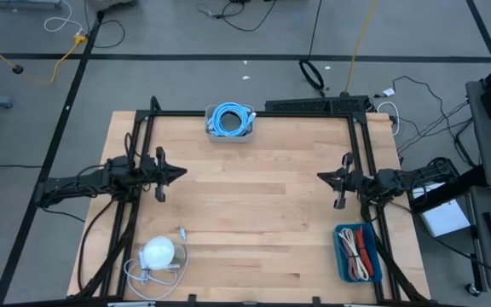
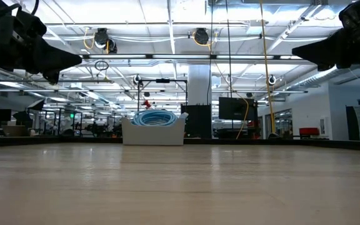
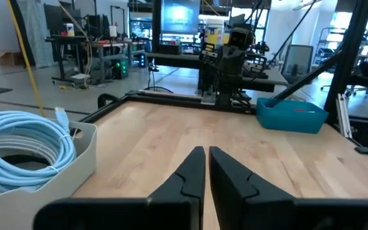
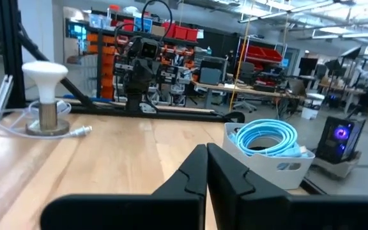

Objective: Pick & Place USB Port
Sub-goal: Return to Home Position

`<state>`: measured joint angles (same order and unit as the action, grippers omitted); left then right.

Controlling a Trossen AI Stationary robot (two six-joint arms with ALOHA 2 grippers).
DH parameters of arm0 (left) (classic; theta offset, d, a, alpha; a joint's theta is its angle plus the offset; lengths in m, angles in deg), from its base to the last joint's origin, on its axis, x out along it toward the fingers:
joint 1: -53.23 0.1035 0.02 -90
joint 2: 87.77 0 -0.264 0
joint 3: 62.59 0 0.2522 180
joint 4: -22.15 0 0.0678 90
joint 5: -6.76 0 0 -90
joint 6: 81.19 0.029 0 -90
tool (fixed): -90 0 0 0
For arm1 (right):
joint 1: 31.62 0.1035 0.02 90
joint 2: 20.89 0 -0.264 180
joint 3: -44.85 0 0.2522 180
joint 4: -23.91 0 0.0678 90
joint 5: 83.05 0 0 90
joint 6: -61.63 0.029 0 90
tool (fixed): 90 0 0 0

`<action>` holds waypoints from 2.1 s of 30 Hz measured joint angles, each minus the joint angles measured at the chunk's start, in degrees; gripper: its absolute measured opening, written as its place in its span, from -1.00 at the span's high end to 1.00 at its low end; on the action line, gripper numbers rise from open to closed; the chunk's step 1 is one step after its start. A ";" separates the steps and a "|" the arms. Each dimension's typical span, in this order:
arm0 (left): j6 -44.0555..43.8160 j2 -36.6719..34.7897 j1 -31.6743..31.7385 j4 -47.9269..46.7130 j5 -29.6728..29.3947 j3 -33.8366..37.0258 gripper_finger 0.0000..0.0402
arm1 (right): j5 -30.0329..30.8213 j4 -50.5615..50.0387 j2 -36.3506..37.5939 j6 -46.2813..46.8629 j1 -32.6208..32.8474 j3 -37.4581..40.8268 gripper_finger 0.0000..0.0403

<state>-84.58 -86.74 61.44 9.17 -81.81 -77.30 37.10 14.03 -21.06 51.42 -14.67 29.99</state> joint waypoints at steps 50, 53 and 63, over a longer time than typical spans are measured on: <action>0.15 0.00 0.01 -0.11 -0.04 0.00 0.81 | -0.19 3.57 -0.02 2.04 0.00 0.02 1.00; 0.15 0.00 0.01 -0.11 -0.04 0.00 0.81 | -0.19 3.57 -0.02 2.03 0.02 0.02 1.00; 0.15 0.00 0.01 -0.11 -0.04 0.00 0.81 | -0.19 3.57 -0.02 2.04 0.00 0.01 1.00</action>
<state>-84.44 -86.74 61.45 9.06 -81.85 -77.30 36.91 17.61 -21.07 53.46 -14.67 29.99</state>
